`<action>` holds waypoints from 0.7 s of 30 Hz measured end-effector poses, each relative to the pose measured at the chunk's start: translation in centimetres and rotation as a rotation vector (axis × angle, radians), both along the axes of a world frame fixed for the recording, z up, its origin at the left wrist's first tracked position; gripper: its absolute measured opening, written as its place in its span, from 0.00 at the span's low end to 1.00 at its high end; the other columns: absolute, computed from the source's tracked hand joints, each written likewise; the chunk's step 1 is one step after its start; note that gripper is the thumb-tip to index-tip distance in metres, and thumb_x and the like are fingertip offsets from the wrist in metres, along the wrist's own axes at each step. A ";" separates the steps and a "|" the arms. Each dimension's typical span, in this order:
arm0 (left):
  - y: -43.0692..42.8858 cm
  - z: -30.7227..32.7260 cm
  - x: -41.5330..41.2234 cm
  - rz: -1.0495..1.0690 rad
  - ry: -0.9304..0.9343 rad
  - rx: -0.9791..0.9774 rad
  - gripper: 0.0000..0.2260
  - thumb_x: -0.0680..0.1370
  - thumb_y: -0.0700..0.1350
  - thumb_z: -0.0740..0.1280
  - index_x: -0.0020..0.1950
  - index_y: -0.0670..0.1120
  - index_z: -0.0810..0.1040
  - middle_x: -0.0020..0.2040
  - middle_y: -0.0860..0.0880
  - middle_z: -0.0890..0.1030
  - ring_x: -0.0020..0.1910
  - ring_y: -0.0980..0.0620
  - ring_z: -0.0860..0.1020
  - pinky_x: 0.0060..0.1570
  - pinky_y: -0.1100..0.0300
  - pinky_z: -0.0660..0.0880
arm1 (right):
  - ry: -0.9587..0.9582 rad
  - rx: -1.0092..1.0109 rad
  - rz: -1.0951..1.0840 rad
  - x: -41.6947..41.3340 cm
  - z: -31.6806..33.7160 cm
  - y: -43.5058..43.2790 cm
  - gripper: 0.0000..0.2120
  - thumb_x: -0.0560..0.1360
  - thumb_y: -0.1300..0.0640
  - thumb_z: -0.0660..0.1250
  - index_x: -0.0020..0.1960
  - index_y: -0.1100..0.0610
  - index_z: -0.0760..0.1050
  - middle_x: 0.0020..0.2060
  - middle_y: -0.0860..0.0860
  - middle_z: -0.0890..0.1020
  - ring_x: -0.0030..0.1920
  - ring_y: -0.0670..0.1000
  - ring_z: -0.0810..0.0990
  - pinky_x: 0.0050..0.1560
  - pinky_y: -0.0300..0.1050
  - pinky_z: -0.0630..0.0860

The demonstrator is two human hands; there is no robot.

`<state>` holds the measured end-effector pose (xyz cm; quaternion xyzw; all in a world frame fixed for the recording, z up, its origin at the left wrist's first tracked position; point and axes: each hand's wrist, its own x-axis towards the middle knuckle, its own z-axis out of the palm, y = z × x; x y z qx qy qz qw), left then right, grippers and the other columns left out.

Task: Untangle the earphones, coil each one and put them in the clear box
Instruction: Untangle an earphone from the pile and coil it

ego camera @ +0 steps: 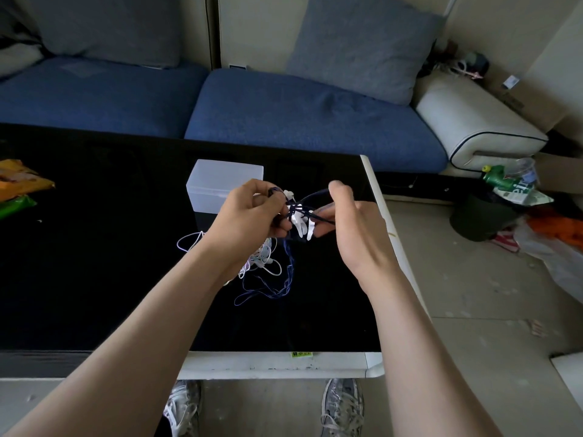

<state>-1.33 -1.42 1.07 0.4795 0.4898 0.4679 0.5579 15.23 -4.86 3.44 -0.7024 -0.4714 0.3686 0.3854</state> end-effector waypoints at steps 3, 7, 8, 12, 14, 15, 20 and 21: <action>0.0 0.0 0.1 -0.023 0.048 0.011 0.03 0.85 0.44 0.68 0.52 0.46 0.79 0.38 0.47 0.74 0.31 0.53 0.73 0.39 0.57 0.76 | -0.063 0.047 0.012 0.0 -0.4 -0.1 0.20 0.79 0.37 0.65 0.43 0.52 0.83 0.33 0.48 0.87 0.37 0.42 0.83 0.41 0.43 0.72; -0.1 0.2 0.2 -0.018 0.117 0.045 0.04 0.83 0.47 0.71 0.50 0.48 0.82 0.35 0.50 0.77 0.32 0.57 0.74 0.36 0.66 0.72 | -0.104 0.100 0.014 0.1 -1.0 -0.2 0.14 0.76 0.49 0.70 0.61 0.41 0.75 0.40 0.45 0.84 0.40 0.41 0.82 0.39 0.35 0.74; -0.1 0.2 0.2 -0.001 0.142 0.063 0.05 0.82 0.48 0.72 0.50 0.48 0.84 0.34 0.50 0.78 0.33 0.58 0.75 0.34 0.69 0.71 | -0.108 0.116 0.039 0.1 -0.9 -0.2 0.16 0.76 0.50 0.69 0.62 0.38 0.75 0.43 0.44 0.83 0.42 0.41 0.82 0.43 0.35 0.75; -0.3 0.3 0.0 0.033 0.161 0.067 0.06 0.80 0.49 0.74 0.48 0.47 0.86 0.34 0.49 0.82 0.34 0.57 0.76 0.37 0.70 0.71 | -0.210 0.127 0.200 -0.2 -0.4 -0.3 0.17 0.67 0.40 0.63 0.54 0.30 0.82 0.54 0.36 0.79 0.63 0.48 0.77 0.70 0.57 0.72; -0.4 0.4 -0.1 0.010 0.101 0.037 0.07 0.80 0.49 0.74 0.49 0.45 0.86 0.34 0.50 0.82 0.36 0.55 0.78 0.45 0.61 0.76 | -0.281 0.096 0.250 -0.5 -0.4 -0.4 0.16 0.67 0.37 0.66 0.54 0.29 0.81 0.56 0.35 0.80 0.66 0.51 0.75 0.70 0.59 0.70; -0.4 0.4 -0.1 -0.007 0.073 0.025 0.08 0.80 0.48 0.74 0.49 0.44 0.86 0.34 0.50 0.82 0.36 0.55 0.78 0.46 0.57 0.77 | -0.303 0.100 0.267 -0.5 -0.5 -0.4 0.16 0.66 0.34 0.68 0.54 0.29 0.81 0.54 0.34 0.82 0.66 0.51 0.76 0.70 0.60 0.71; 0.0 0.4 -0.4 -0.061 -0.013 -0.024 0.10 0.82 0.49 0.72 0.55 0.42 0.85 0.37 0.51 0.81 0.37 0.54 0.81 0.55 0.48 0.84 | -0.340 0.131 0.299 -0.3 -1.0 -0.2 0.10 0.70 0.35 0.71 0.51 0.32 0.82 0.47 0.30 0.84 0.61 0.48 0.80 0.66 0.63 0.74; 0.1 0.4 -0.5 -0.066 -0.031 -0.038 0.10 0.82 0.49 0.72 0.56 0.42 0.85 0.38 0.50 0.81 0.38 0.53 0.81 0.57 0.46 0.84 | -0.336 0.140 0.305 -0.3 -1.1 -0.2 0.09 0.71 0.36 0.72 0.51 0.33 0.83 0.47 0.31 0.84 0.59 0.47 0.81 0.65 0.62 0.75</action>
